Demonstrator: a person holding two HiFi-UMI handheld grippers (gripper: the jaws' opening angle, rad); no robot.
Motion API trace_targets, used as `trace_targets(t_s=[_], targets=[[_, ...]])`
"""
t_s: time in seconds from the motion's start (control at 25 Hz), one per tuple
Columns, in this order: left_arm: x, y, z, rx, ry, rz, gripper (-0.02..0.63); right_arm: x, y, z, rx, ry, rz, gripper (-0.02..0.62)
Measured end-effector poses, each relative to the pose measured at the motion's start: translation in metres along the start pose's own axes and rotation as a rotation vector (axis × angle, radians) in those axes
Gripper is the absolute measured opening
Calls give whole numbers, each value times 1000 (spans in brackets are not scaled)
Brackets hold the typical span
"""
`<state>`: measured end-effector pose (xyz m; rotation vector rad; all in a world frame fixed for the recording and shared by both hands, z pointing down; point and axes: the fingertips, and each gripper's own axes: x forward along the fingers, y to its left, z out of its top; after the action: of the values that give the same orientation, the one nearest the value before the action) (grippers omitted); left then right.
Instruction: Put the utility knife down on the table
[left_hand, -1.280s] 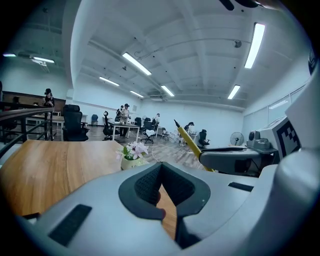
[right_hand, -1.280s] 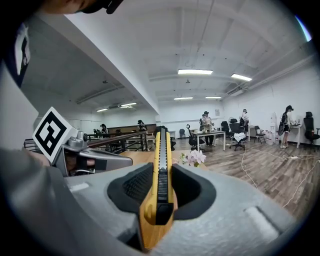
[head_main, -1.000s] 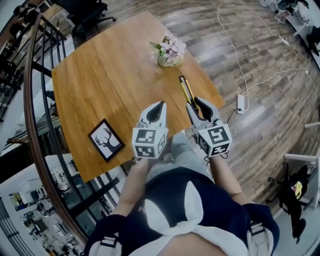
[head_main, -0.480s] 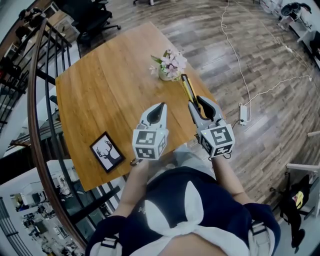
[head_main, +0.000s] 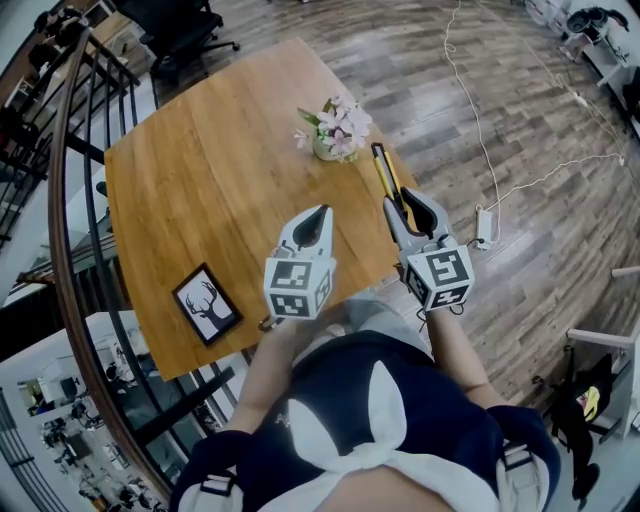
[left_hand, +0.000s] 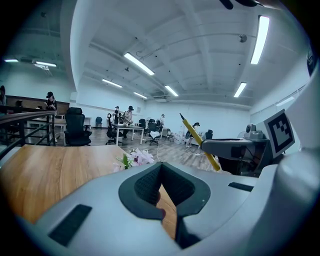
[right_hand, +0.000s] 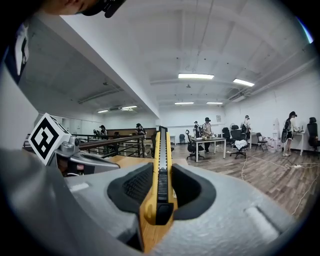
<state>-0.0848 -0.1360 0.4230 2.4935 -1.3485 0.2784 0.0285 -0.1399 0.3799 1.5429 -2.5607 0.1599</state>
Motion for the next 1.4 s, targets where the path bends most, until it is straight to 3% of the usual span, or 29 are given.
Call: trace_targets(t_s=[1.4], targets=[[53,-17,-22,4,90,-73,17,7,-45,-54,25,113,-51,115]])
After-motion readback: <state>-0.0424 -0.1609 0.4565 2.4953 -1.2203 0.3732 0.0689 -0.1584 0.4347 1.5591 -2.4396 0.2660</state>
